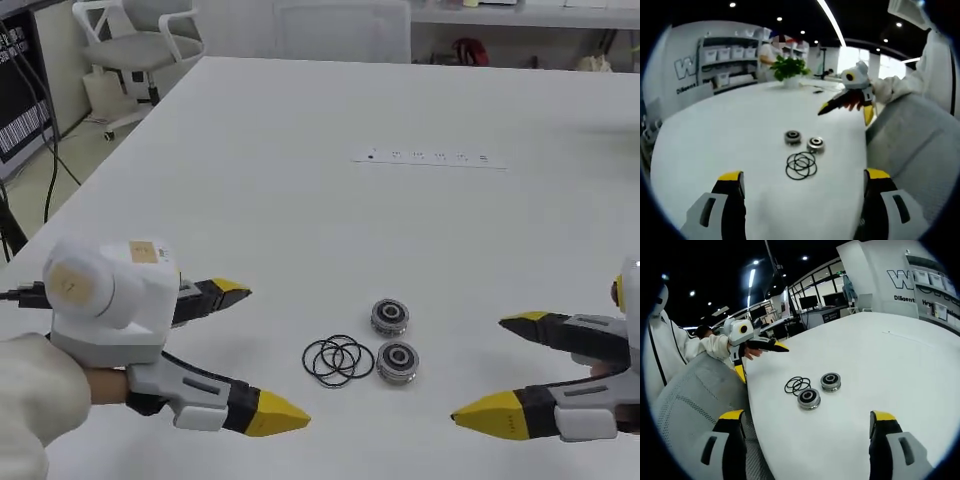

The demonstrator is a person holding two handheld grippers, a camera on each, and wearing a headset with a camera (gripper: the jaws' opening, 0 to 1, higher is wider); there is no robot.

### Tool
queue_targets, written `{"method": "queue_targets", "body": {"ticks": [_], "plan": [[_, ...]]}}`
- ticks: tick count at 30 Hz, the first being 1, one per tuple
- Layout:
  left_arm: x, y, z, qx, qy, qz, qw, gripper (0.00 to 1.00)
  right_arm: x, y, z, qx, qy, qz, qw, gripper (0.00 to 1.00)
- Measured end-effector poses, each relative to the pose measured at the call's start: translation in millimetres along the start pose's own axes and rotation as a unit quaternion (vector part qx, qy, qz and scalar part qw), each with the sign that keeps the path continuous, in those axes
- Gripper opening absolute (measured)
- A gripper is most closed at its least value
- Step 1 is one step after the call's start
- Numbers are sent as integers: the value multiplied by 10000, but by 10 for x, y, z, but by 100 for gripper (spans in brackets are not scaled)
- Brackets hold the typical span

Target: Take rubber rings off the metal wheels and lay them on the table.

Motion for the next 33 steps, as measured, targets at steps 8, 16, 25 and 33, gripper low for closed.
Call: {"method": "queue_targets", "body": {"ticks": [8,16,25,33], "plan": [[4,136,73,141,-21,-196,9997,100,25,106,-19,57,-24,-225,9997,99],[16,208,82,188,-88,-297,9993,100,101,233,50,224,209,-509,9982,96],[34,205,81,210,-177,-303,9992,100,117,345,19,326,127,-761,9965,94],[25,172,55,245,-203,-222,9992,100,126,369,33,309,115,-819,9961,93]]}}
Point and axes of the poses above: the centre of the closed fingertips' face, and the gripper's own axes: x roughly backward along the fingers, z roughly to its right, y roughly out of its underside, the point moved 2 cm from there along x, roughly backward along the fingers, and after that the axes turned 7 degrees about z, right-handed, at the moved point
